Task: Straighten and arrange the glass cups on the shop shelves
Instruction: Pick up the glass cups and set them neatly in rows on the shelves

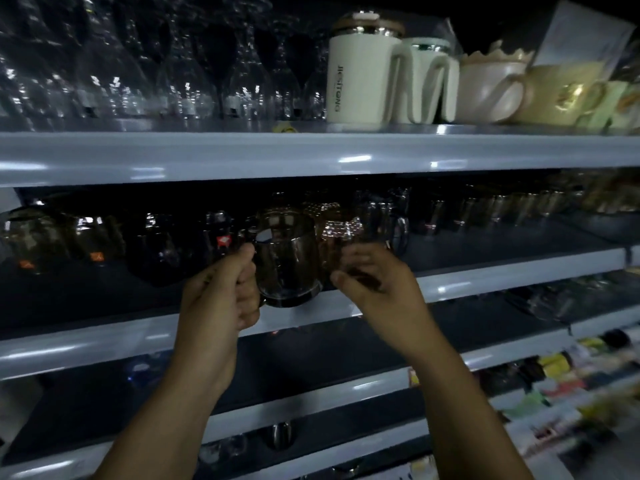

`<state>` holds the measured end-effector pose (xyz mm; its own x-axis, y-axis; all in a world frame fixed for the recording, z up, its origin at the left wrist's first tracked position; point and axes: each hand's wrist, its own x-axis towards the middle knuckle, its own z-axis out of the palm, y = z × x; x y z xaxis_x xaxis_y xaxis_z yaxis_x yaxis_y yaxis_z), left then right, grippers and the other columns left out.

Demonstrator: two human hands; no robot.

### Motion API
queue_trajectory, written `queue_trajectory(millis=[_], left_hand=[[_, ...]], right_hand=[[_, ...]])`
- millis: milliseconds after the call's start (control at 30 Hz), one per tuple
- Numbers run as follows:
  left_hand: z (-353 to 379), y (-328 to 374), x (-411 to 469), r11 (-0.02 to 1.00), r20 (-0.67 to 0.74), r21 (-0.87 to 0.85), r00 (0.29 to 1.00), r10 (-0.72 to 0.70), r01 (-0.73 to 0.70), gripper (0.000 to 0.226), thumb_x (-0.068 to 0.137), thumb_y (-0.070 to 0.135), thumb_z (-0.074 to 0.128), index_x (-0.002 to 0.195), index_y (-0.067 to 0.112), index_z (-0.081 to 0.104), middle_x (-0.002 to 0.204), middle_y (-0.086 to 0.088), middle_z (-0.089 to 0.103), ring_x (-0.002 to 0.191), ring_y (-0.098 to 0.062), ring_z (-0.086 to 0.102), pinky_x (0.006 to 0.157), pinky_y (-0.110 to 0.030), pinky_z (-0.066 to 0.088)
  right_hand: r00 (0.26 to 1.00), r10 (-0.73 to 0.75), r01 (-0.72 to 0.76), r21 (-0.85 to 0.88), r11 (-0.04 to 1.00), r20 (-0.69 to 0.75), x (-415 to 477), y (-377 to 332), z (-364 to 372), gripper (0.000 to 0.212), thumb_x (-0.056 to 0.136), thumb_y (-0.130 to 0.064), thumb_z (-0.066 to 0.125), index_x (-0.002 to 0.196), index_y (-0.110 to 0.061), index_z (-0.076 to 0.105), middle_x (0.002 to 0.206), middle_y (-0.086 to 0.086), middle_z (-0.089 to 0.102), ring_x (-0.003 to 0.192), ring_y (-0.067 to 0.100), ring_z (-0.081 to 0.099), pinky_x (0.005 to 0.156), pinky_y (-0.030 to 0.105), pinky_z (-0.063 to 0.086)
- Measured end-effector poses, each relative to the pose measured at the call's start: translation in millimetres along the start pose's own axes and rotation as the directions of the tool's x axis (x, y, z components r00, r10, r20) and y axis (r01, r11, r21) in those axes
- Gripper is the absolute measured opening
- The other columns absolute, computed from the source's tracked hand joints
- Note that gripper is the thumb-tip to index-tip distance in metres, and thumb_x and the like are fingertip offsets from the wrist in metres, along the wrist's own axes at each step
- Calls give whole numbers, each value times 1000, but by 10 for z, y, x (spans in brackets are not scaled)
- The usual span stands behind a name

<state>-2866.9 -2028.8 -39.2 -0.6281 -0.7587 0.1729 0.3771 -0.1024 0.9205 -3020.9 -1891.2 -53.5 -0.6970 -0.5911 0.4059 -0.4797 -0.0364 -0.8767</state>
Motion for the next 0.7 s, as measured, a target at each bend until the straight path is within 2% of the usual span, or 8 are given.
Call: queue_trajectory(millis=[100, 233, 400, 567, 700], left_hand=[[214, -61, 9, 1000, 69, -18, 997, -19, 20, 40, 89, 36, 63, 62, 25, 36, 56, 5, 18, 47, -11, 14, 45, -28, 10], [540, -189, -35, 999, 131, -27, 991, -40, 44, 43, 98, 30, 59, 61, 24, 37, 55, 6, 19, 45, -9, 17, 42, -23, 13], [1059, -358, -94, 999, 195, 5, 979, -52, 52, 43, 95, 31, 63, 60, 24, 39, 54, 6, 22, 44, -10, 19, 40, -21, 17], [1688, -609, -96, 997, 183, 33, 980, -77, 72, 41, 98, 30, 59, 63, 24, 39, 54, 6, 22, 47, -10, 18, 47, -29, 10], [2306, -863, -45, 998, 116, 64, 993, -35, 27, 45, 100, 28, 58, 59, 25, 39, 53, 6, 24, 47, -10, 20, 44, -25, 17]], right_hand=[[998, 56, -56, -4, 998, -39, -145, 91, -213, 28, 88, -18, 77, 113, -24, 68, 106, -8, 72, 101, 0, 67, 79, 17, 54], [986, 108, -101, 61, 993, -125, -292, 171, -530, 24, 89, -15, 76, 110, -23, 68, 103, -7, 72, 94, 6, 70, 75, 18, 55], [980, 119, -106, 87, 991, -160, -347, 300, -1004, 24, 90, -17, 75, 113, -22, 68, 107, -7, 71, 97, 6, 69, 78, 19, 55], [982, 86, -79, 43, 996, -171, -221, 481, -1571, 24, 93, -12, 70, 116, -21, 66, 107, -6, 70, 93, 2, 68, 74, 14, 52], [993, 24, -32, -61, 998, -118, 36, 685, -2033, 29, 95, -9, 65, 120, -23, 64, 108, -11, 70, 99, -1, 65, 79, 15, 53]])
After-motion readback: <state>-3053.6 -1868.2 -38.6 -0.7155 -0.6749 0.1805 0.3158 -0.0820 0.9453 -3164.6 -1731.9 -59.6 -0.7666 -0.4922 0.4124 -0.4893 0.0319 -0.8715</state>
